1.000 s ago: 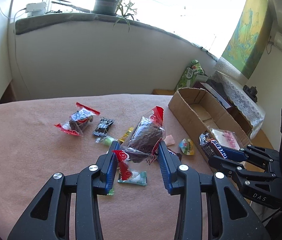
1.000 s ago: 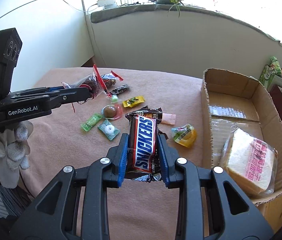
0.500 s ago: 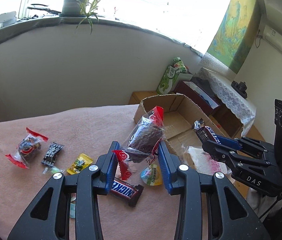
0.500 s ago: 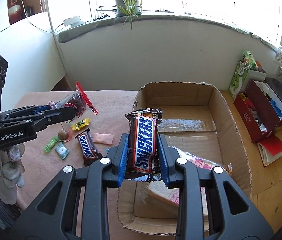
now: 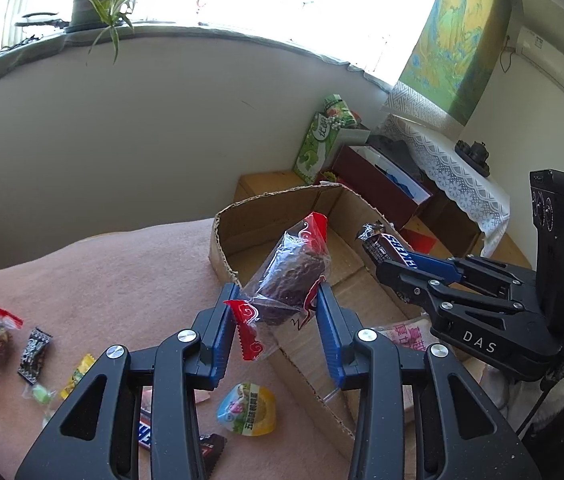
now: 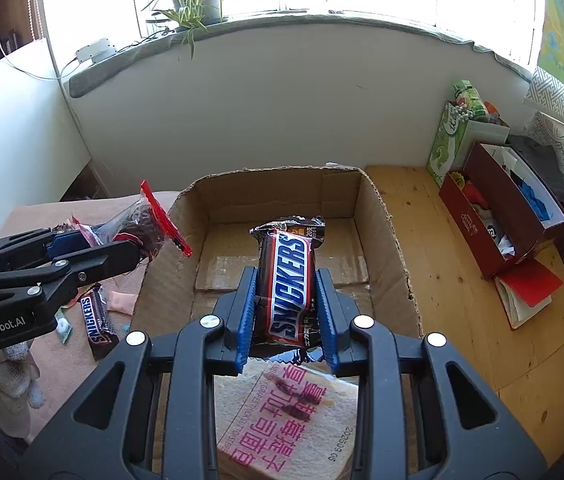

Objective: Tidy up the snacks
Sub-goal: 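Carry the Snickers bar into the box with the right gripper while the left carries the candy bag there, then release both snacks into the box and move both grippers back over the table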

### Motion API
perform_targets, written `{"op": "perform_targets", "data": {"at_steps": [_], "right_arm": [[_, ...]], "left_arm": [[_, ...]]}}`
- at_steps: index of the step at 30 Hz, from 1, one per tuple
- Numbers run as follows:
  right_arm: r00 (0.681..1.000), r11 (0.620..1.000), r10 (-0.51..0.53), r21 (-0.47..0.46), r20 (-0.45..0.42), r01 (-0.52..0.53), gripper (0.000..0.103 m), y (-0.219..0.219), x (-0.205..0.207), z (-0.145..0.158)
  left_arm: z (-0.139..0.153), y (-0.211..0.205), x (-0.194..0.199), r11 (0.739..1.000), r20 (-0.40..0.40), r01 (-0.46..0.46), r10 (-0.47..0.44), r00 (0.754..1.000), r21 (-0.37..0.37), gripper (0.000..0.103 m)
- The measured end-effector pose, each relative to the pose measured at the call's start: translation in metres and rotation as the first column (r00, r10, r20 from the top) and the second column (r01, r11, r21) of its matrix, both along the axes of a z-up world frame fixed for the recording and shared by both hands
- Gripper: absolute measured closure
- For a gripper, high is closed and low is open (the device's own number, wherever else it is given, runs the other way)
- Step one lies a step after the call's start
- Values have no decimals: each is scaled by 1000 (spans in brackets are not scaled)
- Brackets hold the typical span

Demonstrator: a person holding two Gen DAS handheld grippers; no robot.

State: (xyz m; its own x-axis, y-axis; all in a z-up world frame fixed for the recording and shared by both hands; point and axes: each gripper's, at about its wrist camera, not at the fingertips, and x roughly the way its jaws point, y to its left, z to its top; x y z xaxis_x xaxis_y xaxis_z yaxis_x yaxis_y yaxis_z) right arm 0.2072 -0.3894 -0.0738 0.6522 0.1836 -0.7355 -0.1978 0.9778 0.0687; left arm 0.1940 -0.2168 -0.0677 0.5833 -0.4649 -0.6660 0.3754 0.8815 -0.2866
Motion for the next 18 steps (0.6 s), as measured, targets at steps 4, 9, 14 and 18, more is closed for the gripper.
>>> {"op": "perform_targets", "data": {"at_steps": [4,9,14,18], "right_arm": [[1000,1000,-13,5,-12,13,73,-11,10,-5],[1000,1000,-10,20,-26,11,73,-15,14,-8],[1000,1000,-21,-5,-1,21,73,-13,11,-3],[999,999,-27,-16,21,27,55,-12,8,1]], "left_arm": [[-1,-9,3,1000,6,11,-11,1000,16,66],[-1,-16,2,999,7,31,-31,999,23,66],[-1,-17,3,999,-3,27,-27,1000,22,66],[2,-17,2,999,1,24,-24,1000,23,58]]}}
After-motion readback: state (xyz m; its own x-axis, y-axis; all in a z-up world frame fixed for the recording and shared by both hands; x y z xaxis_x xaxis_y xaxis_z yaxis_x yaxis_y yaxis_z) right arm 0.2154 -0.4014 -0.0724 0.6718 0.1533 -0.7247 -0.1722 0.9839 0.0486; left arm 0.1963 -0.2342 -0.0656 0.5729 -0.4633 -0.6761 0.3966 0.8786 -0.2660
